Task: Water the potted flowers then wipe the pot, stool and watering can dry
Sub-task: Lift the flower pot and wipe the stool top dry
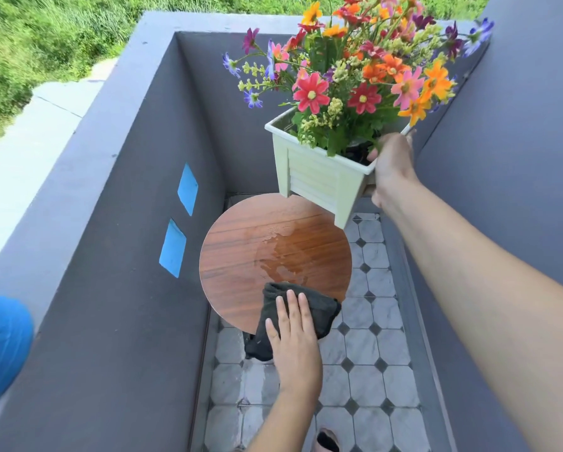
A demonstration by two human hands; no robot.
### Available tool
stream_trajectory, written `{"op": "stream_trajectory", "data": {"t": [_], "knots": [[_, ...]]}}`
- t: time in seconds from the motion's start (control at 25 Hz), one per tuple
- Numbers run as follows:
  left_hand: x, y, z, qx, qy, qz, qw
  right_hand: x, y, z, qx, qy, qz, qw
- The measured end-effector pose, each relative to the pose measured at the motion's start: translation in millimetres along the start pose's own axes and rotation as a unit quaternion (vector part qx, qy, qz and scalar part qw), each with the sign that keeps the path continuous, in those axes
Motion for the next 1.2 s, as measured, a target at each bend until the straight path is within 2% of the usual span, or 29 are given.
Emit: {"op": "stream_trajectory", "data": {"t": [0.12,0.16,0.2,0.24,0.28,0.32,0.36,0.4,0.48,0.52,0.56,0.64,0.68,0.72,0.76,0.8,0.88,0.96,1.08,1.16,1.2], "knots": [[12,1,7,-0.049,-0.058,0.007,0.997,-1,6,-3,0.003,0.001,0.001,1.000],[17,5,7,-0.031,-0.085,0.009,0.996,-2,7,-4,0.007,0.006,0.001,1.000],[21,11,6,-0.018,-0.105,0.052,0.993,-2,8,-5,0.011,0.009,-0.002,1.000],[27,22,3,-0.022,-0.092,0.147,0.985,-3,10,-4,0.013,0.009,-0.004,1.000],[31,31,-3,-0.049,-0.042,0.255,0.965,-4,12,-4,0.019,0.006,-0.006,1.000],[35,42,-8,-0.089,0.032,0.359,0.929,-5,14,-5,0.025,0.004,-0.009,1.000],[40,49,-15,-0.115,0.114,0.459,0.874,-7,17,-5,0.032,0.003,-0.011,0.999],[44,56,-22,-0.130,0.187,0.564,0.794,-9,19,-3,0.034,0.000,-0.015,0.999],[42,64,-39,-0.144,0.277,0.728,0.610,-9,25,-6,0.034,-0.001,-0.015,0.999],[34,66,-46,-0.136,0.295,0.753,0.572,-9,28,-8,0.037,0.001,-0.016,0.999],[23,68,-56,-0.116,0.297,0.727,0.608,-9,30,-8,0.038,0.000,-0.014,0.999],[-2,77,-75,-0.033,0.254,0.505,0.824,-7,34,-10,0.043,0.001,-0.012,0.999],[-15,81,-80,0.043,0.231,0.386,0.892,-5,35,-11,0.045,0.006,-0.015,0.999],[-19,86,-81,0.108,0.212,0.323,0.916,-3,37,-12,0.047,0.009,-0.016,0.999],[-17,90,-82,0.139,0.204,0.310,0.918,-1,38,-13,0.046,0.011,-0.020,0.999],[-11,90,-81,0.122,0.204,0.292,0.927,0,38,-12,0.044,0.012,-0.021,0.999],[3,79,-77,0.009,0.209,0.208,0.956,4,38,-11,0.041,0.011,-0.021,0.999],[9,71,-74,-0.048,0.202,0.206,0.956,7,37,-11,0.041,0.011,-0.017,0.999],[-6,81,-82,-0.038,0.217,0.295,0.930,11,37,-15,0.042,0.012,-0.017,0.999],[-20,92,-82,-0.039,0.240,0.195,0.950,13,37,-19,0.038,0.007,-0.022,0.999],[-23,97,-81,-0.021,0.219,0.128,0.967,14,36,-21,0.039,0.006,-0.022,0.999]]}}
Point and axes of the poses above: each hand's wrist, its own z-axis away from the middle knuckle, its own y-axis out of the back of the hand, x = y × z, the point moved 2 cm from there along -z, towards the middle knuckle, and after that the axes turned 9 degrees about z, right-handed, at the moved point
